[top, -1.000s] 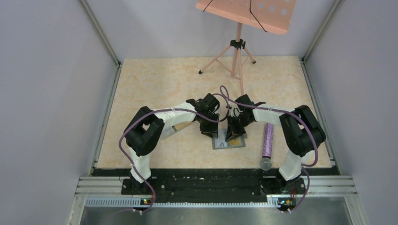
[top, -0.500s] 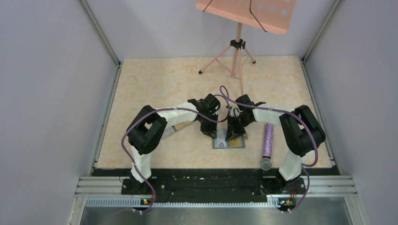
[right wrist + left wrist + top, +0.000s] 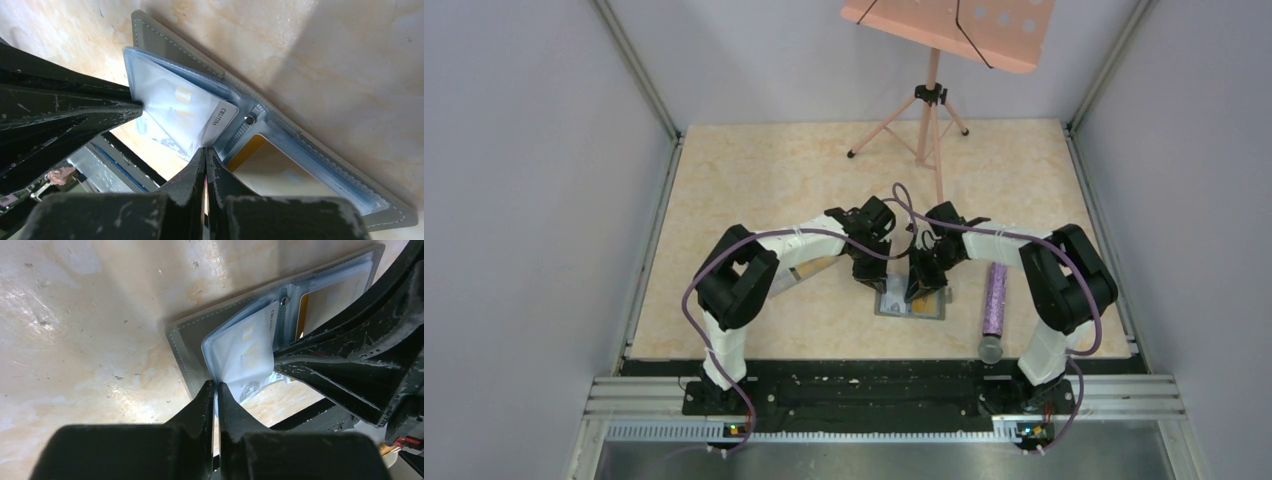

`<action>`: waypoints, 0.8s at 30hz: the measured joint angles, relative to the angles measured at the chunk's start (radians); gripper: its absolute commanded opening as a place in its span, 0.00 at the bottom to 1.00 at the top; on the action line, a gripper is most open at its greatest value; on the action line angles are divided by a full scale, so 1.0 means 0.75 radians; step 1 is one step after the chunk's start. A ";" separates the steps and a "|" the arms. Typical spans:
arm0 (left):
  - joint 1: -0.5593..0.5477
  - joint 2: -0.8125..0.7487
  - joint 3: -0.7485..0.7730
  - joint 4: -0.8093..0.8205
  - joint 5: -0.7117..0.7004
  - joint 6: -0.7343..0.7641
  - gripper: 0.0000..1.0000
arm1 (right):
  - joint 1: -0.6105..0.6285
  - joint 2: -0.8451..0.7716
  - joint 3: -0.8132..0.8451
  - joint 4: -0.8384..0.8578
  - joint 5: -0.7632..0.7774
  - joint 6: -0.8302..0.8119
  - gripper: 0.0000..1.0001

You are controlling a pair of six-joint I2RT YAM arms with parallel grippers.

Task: Put the credit cards into the card holder
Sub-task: Insert the credit card into the card holder.

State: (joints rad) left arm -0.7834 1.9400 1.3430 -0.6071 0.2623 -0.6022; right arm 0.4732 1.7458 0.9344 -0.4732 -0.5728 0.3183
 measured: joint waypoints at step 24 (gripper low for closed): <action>-0.035 0.000 0.069 -0.048 -0.033 0.041 0.00 | -0.002 -0.001 0.001 0.031 -0.054 0.062 0.00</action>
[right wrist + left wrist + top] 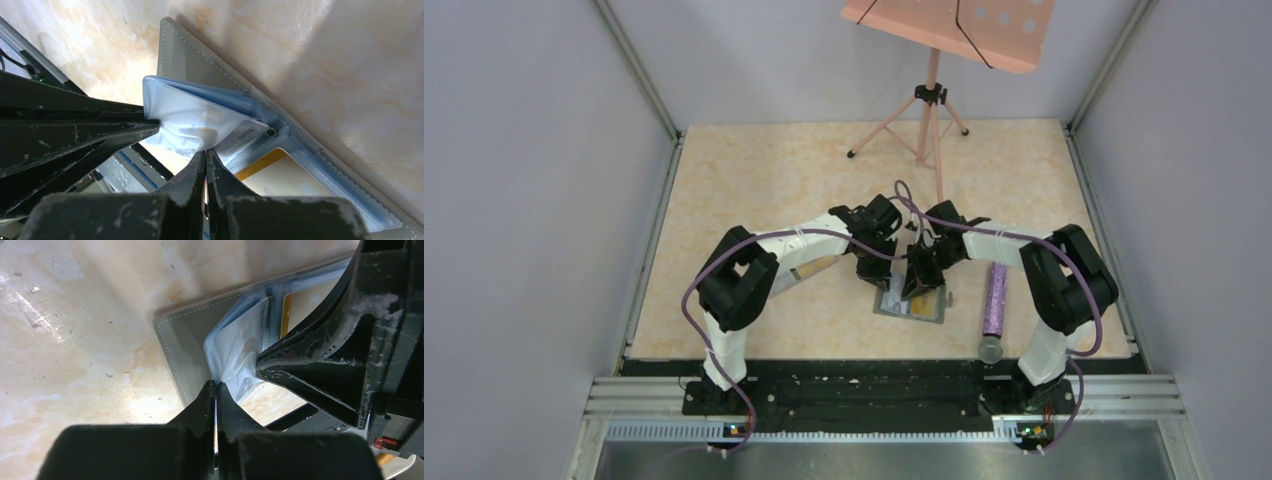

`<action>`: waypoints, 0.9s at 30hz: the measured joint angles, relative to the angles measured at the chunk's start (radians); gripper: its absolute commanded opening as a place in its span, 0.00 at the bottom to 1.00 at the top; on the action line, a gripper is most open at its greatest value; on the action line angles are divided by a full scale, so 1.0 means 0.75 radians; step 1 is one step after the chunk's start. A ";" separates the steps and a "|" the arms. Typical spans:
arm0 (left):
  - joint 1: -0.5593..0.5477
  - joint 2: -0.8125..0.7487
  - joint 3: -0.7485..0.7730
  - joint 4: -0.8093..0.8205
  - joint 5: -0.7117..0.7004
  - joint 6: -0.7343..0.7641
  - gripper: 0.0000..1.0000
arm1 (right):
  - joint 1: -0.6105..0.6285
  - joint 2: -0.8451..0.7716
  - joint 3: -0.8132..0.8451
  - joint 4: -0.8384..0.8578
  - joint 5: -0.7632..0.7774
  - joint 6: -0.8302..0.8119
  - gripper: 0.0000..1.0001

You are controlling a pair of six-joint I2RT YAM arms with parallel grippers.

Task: Put the credit cards into the card holder
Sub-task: Insert the credit card into the card holder.

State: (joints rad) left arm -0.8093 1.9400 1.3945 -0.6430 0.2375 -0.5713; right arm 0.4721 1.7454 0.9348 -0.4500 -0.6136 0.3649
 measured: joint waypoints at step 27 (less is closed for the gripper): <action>0.011 -0.050 0.161 -0.299 -0.163 0.068 0.27 | -0.083 -0.152 0.002 -0.009 0.072 -0.038 0.14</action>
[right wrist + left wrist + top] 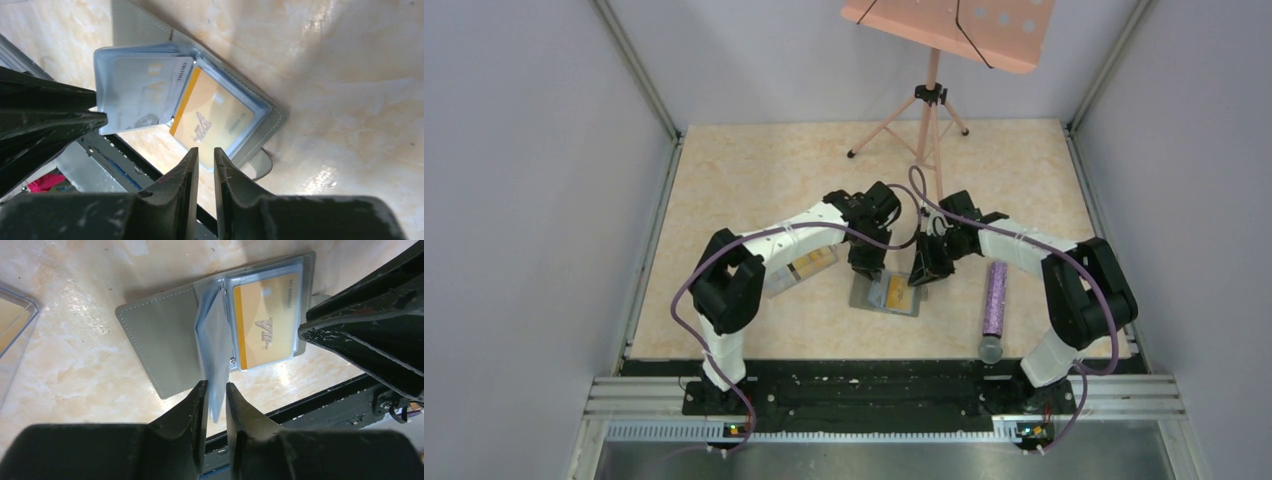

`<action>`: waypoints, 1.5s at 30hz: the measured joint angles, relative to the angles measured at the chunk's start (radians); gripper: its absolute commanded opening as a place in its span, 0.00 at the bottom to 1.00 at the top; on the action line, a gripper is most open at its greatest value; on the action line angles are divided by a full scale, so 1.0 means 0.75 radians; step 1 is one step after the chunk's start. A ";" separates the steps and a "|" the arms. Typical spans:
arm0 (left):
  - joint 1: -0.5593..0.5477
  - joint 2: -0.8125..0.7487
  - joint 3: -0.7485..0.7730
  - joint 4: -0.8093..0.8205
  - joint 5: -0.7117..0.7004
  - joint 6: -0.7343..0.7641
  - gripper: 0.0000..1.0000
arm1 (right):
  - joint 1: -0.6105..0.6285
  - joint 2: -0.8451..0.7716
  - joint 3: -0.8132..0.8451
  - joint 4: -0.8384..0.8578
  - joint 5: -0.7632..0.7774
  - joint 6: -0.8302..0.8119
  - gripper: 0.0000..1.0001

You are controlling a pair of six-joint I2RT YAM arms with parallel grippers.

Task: Put the credit cards into the card holder
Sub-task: Insert the credit card into the card holder, then turn over the card slot in the card holder.

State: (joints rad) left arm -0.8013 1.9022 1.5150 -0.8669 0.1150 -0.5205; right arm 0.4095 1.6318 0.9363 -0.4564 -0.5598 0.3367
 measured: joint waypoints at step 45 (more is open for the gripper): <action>0.087 0.074 -0.106 0.086 0.101 0.024 0.28 | 0.000 0.021 -0.053 -0.091 0.108 -0.099 0.00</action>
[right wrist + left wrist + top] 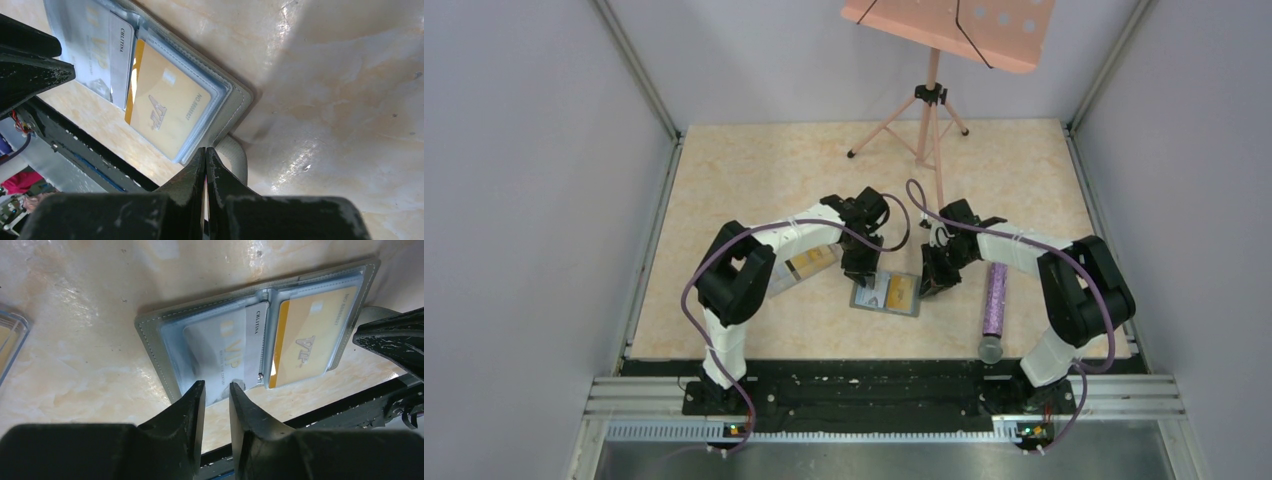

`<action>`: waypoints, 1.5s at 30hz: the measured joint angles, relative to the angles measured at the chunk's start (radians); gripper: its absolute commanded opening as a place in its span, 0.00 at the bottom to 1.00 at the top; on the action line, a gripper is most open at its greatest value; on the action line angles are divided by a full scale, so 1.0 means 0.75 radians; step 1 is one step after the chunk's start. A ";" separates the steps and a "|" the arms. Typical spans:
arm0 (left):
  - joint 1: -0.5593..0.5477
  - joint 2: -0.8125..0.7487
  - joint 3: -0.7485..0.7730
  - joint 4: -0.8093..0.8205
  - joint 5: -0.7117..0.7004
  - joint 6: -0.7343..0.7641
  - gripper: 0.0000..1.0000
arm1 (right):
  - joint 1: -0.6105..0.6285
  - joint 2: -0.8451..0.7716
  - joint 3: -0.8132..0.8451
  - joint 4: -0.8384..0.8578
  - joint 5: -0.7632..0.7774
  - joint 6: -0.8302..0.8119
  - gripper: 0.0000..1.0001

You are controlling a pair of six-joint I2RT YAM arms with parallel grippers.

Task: Put the credit cards into the card holder
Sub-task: Turn over the card slot in the card holder.

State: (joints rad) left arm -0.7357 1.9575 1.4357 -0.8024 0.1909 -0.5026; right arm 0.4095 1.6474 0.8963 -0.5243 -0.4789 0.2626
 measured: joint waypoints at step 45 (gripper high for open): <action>0.003 0.038 -0.018 0.007 -0.040 -0.034 0.46 | 0.000 0.001 -0.003 0.004 -0.002 -0.001 0.00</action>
State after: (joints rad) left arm -0.7338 1.9862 1.4220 -0.7971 0.1608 -0.5278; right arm 0.4095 1.6478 0.8940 -0.5217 -0.4805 0.2619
